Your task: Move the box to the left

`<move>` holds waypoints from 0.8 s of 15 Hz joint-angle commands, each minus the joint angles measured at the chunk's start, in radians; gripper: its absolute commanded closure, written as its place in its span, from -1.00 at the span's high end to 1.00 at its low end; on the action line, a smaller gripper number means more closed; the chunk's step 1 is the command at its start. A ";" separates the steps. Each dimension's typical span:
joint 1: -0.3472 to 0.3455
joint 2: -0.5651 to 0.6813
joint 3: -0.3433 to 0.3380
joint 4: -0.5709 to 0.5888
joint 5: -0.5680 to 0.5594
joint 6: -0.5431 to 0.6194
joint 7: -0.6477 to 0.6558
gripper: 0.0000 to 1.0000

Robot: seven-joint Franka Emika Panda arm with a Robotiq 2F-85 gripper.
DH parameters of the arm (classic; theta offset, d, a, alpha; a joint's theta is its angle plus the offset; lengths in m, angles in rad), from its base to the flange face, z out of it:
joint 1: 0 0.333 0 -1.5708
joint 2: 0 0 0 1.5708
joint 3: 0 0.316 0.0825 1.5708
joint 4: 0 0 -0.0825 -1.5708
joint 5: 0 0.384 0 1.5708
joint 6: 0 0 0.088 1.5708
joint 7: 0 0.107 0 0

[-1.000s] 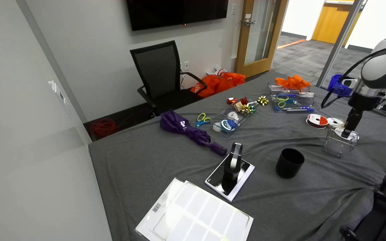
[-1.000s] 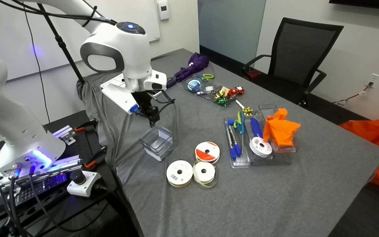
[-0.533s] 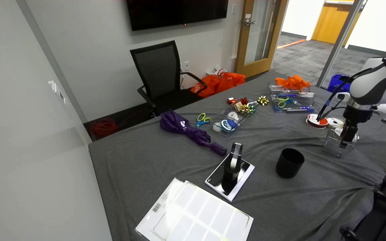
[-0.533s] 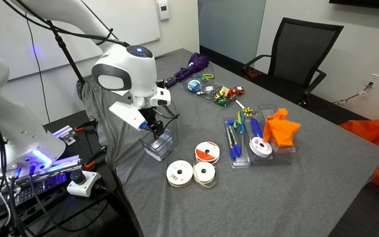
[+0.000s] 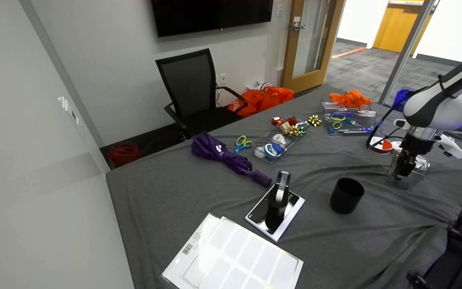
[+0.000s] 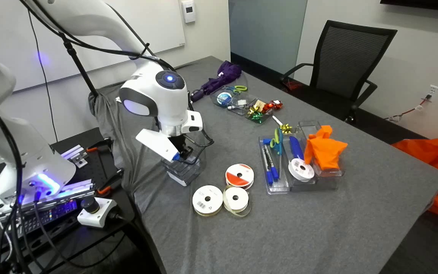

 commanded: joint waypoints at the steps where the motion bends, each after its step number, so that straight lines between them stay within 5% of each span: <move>1: -0.043 0.040 0.028 0.034 0.021 -0.007 -0.046 -0.54; 4: -0.032 0.012 0.021 -0.003 0.008 0.016 -0.006 -0.92; 12: 0.044 -0.178 0.091 -0.028 0.169 -0.063 0.152 -0.97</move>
